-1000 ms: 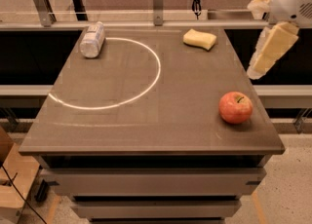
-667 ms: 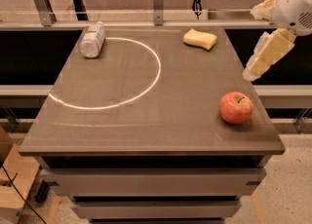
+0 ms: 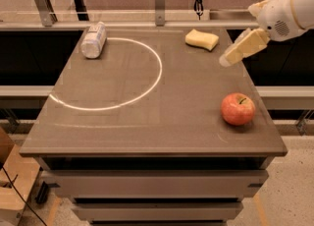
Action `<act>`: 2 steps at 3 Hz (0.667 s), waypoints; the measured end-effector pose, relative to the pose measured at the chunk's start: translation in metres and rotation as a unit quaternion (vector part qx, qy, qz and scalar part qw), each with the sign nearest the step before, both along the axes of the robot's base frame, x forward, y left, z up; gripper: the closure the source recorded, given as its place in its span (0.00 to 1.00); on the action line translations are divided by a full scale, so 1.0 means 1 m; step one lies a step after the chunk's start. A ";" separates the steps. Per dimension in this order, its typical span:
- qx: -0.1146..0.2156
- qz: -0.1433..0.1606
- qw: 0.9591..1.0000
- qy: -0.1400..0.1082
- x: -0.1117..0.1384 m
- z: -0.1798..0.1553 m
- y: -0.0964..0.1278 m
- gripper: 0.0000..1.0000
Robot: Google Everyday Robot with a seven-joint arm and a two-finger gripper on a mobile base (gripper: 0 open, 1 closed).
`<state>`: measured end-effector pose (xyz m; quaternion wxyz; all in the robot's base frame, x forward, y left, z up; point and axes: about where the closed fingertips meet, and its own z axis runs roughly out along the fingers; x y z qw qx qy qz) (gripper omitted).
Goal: Move sponge near blue plastic bottle
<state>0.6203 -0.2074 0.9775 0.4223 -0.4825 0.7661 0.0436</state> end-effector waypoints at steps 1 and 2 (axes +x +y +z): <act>0.007 -0.014 0.999 -0.028 0.013 0.010 -0.001 0.00; 0.007 -0.014 0.999 -0.028 0.013 0.010 -0.001 0.00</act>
Offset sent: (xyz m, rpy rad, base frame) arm 0.0131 -0.0013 0.0100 0.0143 -0.0547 -0.0276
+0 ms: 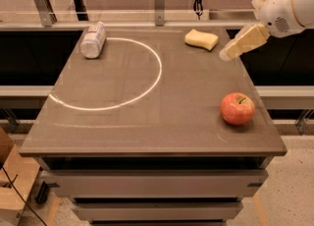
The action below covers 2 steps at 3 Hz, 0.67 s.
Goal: Move sponge near blue plastic bottle
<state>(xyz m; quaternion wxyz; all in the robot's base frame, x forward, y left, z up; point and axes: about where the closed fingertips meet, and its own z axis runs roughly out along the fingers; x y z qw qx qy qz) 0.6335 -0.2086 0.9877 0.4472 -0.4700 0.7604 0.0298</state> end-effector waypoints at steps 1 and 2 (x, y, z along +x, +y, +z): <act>0.012 -0.014 1.000 -0.005 0.014 -0.005 0.014 0.00; 0.040 -0.030 0.999 0.001 0.043 -0.021 0.034 0.00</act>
Offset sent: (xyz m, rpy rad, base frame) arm 0.0824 0.0551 -0.0443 0.1556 0.0209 -0.1044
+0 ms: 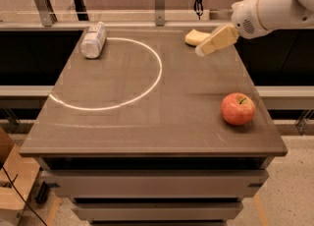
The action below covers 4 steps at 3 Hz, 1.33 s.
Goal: Move sponge near blue plastic bottle
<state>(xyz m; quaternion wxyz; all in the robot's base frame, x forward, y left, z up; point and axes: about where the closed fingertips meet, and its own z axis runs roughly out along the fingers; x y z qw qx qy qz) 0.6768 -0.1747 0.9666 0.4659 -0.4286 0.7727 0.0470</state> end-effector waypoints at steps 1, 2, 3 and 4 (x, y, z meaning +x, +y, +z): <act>0.033 -0.003 0.999 0.019 0.030 -0.026 0.008 0.00; 0.061 -0.023 0.997 0.035 0.060 -0.048 0.005 0.00; 0.063 -0.023 0.997 0.037 0.062 -0.051 0.005 0.00; 0.076 -0.023 0.996 0.034 0.071 -0.062 0.008 0.00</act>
Offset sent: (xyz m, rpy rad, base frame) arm 0.0959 -0.0046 -0.0714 0.1947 0.1052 -0.1058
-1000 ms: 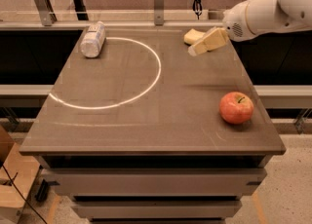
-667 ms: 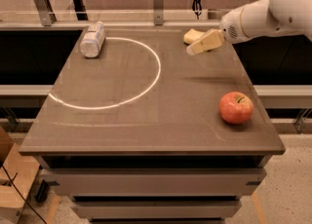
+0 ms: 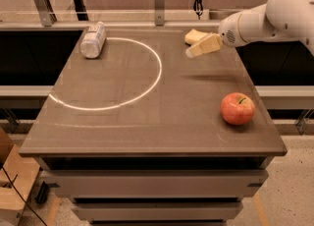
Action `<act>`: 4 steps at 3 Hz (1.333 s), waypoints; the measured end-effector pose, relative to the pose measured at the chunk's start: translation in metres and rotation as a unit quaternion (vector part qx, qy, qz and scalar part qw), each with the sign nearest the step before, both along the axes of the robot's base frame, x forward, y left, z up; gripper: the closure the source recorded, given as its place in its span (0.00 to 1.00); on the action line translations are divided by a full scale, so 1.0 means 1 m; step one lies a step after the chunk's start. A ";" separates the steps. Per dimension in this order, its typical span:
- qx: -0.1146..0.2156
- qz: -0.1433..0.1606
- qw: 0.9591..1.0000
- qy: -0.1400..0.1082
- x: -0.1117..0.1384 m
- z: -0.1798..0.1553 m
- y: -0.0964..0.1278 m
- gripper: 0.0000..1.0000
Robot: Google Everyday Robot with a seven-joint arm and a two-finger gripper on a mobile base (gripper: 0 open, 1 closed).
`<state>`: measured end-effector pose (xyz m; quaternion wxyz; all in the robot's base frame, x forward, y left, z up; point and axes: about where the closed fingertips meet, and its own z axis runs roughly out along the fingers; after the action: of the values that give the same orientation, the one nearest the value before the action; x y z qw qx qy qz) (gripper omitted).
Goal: Move sponge near blue plastic bottle
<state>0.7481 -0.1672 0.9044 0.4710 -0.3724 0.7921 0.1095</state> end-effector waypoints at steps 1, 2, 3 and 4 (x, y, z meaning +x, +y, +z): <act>0.007 0.002 1.000 -0.003 0.021 -0.017 0.010 0.00; 0.012 -0.005 1.000 -0.001 0.043 -0.034 0.015 0.00; 0.019 -0.024 1.000 0.002 0.063 -0.044 0.012 0.00; 0.045 -0.059 0.997 -0.003 0.084 -0.045 -0.004 0.00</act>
Offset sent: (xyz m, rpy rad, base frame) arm 0.0694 0.0149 -0.0492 0.0351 -0.0038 -0.0374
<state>0.8323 -0.1715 0.8595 0.4953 -0.3039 0.8056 0.1155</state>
